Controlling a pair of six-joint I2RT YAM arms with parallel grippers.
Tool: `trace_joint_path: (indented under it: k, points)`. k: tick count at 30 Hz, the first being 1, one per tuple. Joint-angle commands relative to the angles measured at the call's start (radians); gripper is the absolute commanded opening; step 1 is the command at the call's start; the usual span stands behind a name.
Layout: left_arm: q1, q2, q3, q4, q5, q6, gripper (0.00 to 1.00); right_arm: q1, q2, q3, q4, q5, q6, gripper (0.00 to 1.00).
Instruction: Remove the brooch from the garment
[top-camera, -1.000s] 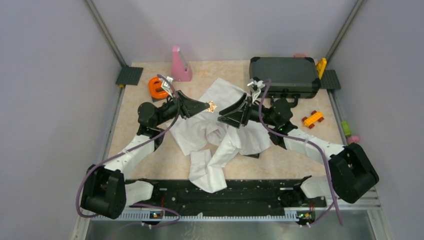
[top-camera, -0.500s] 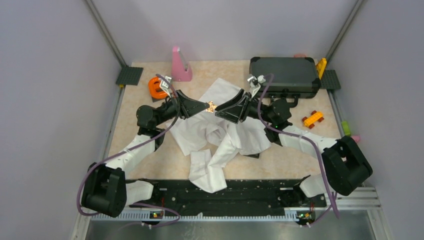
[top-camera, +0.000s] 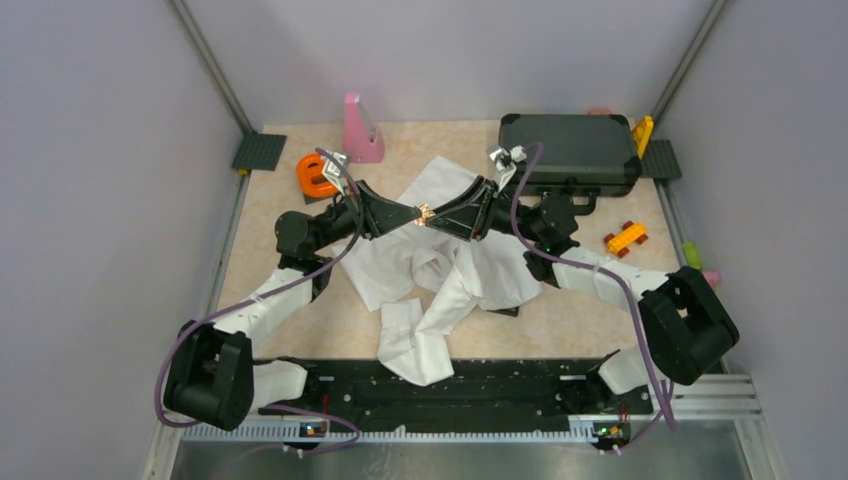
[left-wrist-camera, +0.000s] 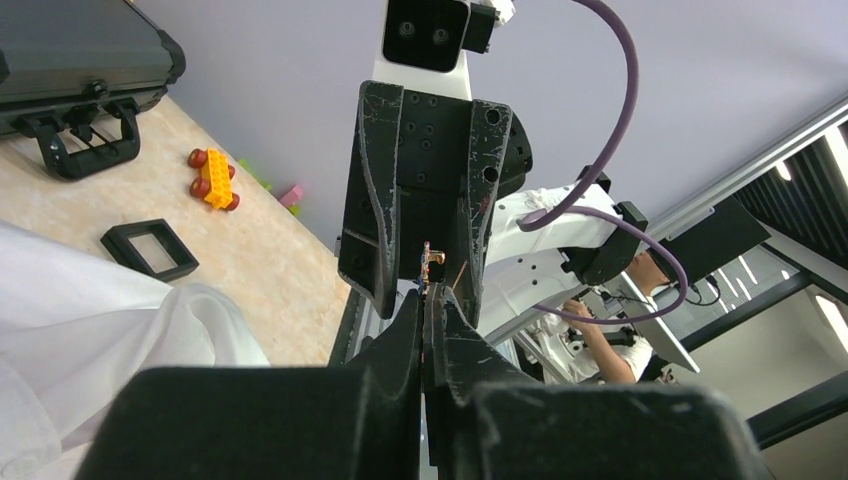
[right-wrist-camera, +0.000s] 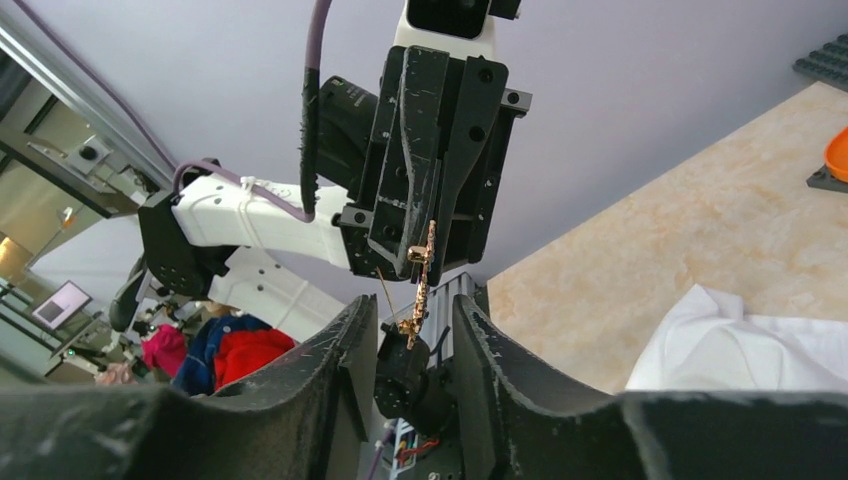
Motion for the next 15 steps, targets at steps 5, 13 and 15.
trace_joint_path:
  k: [5, 13, 15]
  points:
    - [-0.006, -0.001, 0.003, 0.06, 0.026, 0.008, 0.0, 0.018, 0.013, 0.052, 0.055, -0.008, 0.012, 0.31]
    - [-0.009, -0.013, 0.008, 0.02, 0.051, 0.038, 0.0, 0.019, 0.028, 0.064, 0.038, -0.021, 0.023, 0.26]
    - [-0.009, -0.018, 0.012, 0.012, 0.059, 0.047, 0.0, 0.02, 0.028, 0.072, 0.015, -0.024, 0.021, 0.26]
